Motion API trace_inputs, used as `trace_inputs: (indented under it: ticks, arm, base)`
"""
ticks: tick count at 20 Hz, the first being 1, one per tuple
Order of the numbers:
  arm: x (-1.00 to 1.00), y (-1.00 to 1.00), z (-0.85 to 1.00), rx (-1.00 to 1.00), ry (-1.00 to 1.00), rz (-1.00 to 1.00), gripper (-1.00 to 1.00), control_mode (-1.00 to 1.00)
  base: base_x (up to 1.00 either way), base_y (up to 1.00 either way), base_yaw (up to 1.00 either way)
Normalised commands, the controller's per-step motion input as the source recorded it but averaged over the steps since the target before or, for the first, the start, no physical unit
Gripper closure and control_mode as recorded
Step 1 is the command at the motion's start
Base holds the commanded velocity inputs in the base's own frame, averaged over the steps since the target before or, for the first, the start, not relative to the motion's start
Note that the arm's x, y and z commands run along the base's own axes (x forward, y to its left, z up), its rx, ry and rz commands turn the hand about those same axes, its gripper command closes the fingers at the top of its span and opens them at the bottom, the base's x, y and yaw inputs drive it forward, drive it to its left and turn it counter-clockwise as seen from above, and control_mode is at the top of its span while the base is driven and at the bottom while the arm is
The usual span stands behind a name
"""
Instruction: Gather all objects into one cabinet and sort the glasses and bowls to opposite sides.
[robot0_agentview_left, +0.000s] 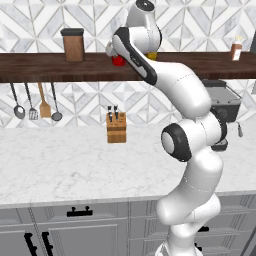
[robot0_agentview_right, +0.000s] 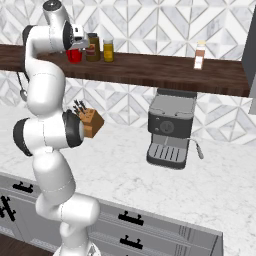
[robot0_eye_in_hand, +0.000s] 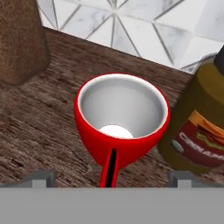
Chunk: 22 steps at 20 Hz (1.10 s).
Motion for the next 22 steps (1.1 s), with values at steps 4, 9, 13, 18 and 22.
trace_inputs:
  ticks: [4,9,13,18,22]
  arm:
    - [0.21,0.14,0.0,0.0,0.0,0.0,-1.0,-1.0]
    - [0.13,0.09,0.0,0.0,0.0,0.0,1.0,-1.0]
    - [0.05,0.12,0.0,0.0,0.0,0.0,1.0,-1.0]
    - [0.0,-0.01,0.0,0.0,0.0,0.0,1.0,-1.0]
    - [0.0,-0.01,-0.03,0.0,0.0,-0.01,1.0,-1.0]
  base:
    - [0.0,0.0,0.0]
    - [0.0,0.0,0.0]
    - [0.0,0.0,0.0]
    - [0.0,0.0,0.0]
    - [0.0,0.0,0.0]
